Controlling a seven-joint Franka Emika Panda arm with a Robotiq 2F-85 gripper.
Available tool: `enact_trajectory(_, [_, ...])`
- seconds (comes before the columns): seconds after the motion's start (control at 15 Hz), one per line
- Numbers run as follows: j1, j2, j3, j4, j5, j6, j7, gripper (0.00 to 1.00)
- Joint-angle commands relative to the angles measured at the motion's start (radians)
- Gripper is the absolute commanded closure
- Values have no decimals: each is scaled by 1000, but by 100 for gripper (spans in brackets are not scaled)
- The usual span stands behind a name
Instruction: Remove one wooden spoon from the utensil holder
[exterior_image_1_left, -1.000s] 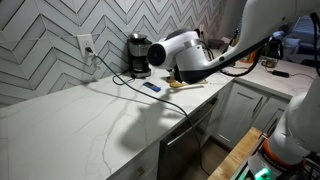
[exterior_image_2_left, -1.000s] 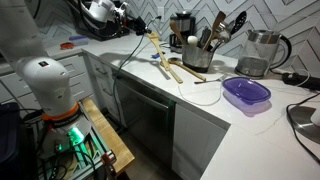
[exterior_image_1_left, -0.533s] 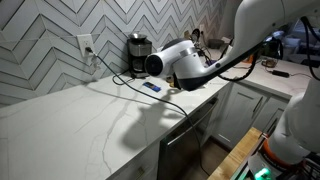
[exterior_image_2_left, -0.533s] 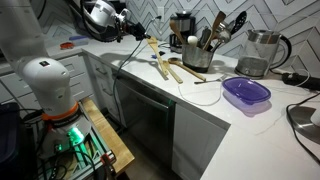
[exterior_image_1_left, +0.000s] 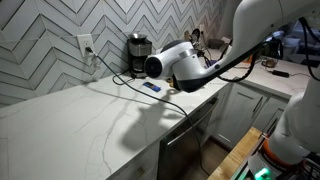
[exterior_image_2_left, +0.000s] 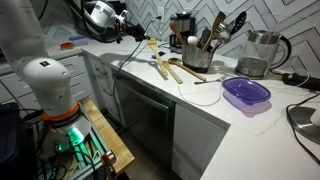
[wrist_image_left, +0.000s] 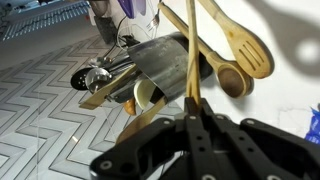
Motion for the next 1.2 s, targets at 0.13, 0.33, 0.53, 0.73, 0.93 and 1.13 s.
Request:
enact_trajectory(0.13, [51, 67, -4, -1, -73, -58, -2, 98])
enact_trajectory(0.33, [69, 102, -5, -7, -109, -95, -13, 98])
enact_trajectory(0.53, [79, 134, -6, -12, -118, -106, -17, 98])
enact_trajectory(0.73, [86, 167, -8, -19, -147, -101, -14, 98])
enact_trajectory(0.93, [85, 197, -12, -23, -189, -97, -4, 98])
enact_trajectory(1.13, [82, 224, -14, -20, -197, -91, -8, 98])
